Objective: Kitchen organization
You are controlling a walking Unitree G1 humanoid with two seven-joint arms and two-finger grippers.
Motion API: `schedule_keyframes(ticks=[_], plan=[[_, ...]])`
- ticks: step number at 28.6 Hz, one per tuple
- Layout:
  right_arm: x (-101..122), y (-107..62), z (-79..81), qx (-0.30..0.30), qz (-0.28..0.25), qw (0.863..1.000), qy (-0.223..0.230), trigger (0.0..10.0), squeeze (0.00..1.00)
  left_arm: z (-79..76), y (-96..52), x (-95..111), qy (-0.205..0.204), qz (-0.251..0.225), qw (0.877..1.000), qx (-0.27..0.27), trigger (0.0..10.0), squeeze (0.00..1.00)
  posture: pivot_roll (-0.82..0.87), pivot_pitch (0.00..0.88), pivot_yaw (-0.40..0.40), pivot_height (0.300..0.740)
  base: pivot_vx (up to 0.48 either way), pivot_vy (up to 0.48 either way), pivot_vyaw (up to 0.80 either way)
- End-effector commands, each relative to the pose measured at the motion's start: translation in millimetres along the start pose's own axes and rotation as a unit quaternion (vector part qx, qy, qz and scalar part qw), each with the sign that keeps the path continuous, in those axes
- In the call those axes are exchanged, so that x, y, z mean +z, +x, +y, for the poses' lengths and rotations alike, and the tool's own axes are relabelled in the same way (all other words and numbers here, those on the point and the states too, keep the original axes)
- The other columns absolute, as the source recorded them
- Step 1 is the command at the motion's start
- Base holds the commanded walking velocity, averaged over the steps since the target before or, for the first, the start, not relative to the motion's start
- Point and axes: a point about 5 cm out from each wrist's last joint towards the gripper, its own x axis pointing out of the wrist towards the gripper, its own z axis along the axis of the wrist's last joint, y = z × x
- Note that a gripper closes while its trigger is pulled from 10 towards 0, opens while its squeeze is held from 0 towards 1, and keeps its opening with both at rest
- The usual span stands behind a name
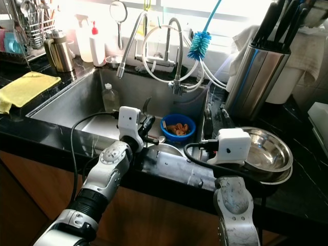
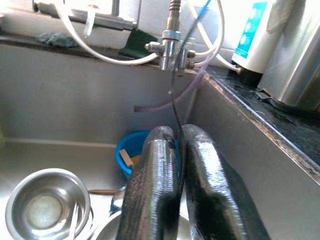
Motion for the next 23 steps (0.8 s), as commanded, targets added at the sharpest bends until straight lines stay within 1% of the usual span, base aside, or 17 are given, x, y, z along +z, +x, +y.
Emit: schedule_keyframes(ticks=[1,5,18,19,20,21,23], plan=[[2.0,0.3,-1.4,-0.002,-0.003,1.000,0.000,10.0,0.00,-4.2,6.3,9.1,-0.002,-0.018,1.000,-0.003,10.0,1.00,0.07,0.021,-0.067,0.740,0.000,0.000,0.00],[1.3,0.4,-1.5,-0.002,-0.001,1.000,0.000,10.0,0.00,-0.7,6.7,6.1,0.018,-0.010,1.000,0.003,10.0,1.00,0.07,0.024,-0.067,0.740,0.000,0.000,0.00],[-0.2,0.9,2.0,0.004,0.002,1.000,0.004,10.0,0.00,2.7,5.7,7.1,0.024,-0.017,1.000,0.002,10.0,1.00,0.07,0.014,-0.066,0.740,0.000,0.000,0.00],[-0.2,1.0,2.0,0.004,0.002,1.000,0.005,10.0,0.00,3.5,5.7,9.4,0.025,-0.025,0.999,0.005,10.0,0.20,0.07,0.014,-0.065,0.740,0.000,0.000,0.00],[-0.2,1.0,1.9,0.003,0.002,1.000,0.005,10.0,0.00,4.1,5.7,10.9,0.026,-0.030,0.999,0.006,10.0,0.20,0.07,0.014,-0.065,0.740,0.000,0.000,0.00],[-0.4,1.1,2.0,0.002,0.003,1.000,0.006,10.0,0.00,8.3,4.9,19.6,0.029,-0.058,0.998,0.019,10.0,0.00,0.07,0.015,-0.065,0.740,0.000,0.000,0.00],[-0.5,1.0,2.2,0.001,0.003,1.000,0.007,10.0,0.00,11.7,3.6,27.7,0.033,-0.083,0.996,0.028,10.0,0.00,0.07,0.016,-0.065,0.740,0.000,0.000,0.00]])
